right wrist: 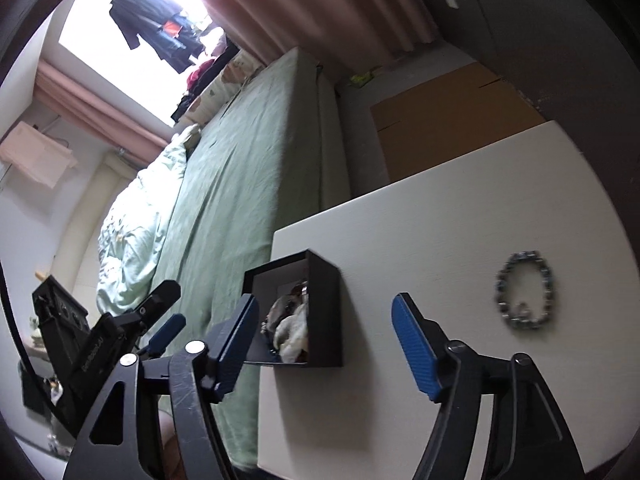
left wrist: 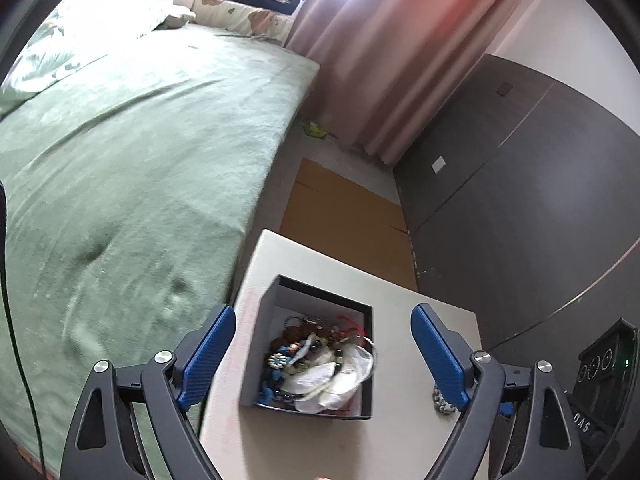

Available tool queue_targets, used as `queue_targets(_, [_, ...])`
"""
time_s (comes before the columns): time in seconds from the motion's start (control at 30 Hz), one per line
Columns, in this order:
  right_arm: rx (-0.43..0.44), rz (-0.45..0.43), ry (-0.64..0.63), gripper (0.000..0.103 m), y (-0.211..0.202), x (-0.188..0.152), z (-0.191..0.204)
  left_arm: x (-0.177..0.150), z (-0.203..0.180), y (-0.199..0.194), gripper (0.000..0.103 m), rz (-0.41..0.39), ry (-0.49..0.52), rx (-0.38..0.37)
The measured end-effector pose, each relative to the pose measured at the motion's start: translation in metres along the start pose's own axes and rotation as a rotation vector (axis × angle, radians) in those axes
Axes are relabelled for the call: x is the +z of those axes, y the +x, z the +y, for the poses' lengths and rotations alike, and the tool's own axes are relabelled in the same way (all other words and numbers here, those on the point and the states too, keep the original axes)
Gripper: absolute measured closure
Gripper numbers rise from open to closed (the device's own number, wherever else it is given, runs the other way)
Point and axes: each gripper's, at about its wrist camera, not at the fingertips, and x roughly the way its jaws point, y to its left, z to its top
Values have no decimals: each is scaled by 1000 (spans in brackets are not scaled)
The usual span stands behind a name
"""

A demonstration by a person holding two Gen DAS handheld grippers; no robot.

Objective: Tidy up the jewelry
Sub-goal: 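Lower the dark bead bracelet into the box and open the right gripper, then move the left gripper to the grey metal bead bracelet and grasp it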

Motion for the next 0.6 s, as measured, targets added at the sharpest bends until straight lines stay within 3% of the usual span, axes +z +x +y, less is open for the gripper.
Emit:
queue_targets(0.13, [-29,-24,23,24,-18,3,-15,-9,-16,-2,6,-8,19,-17])
queue_targets(0.27, [-57,-37,82,0,-35,3,-36,-19,-35,-5,1,-40,27,-48])
queue_targets(0.5, [-70,-92,187,0,-66,1,-74,-37,-75,-8,0,-62,87,-122])
queue_targets(0.6, [-69,-108,212,0,-79,0,-87,-46,-88,-5,0,-48,100,-120])
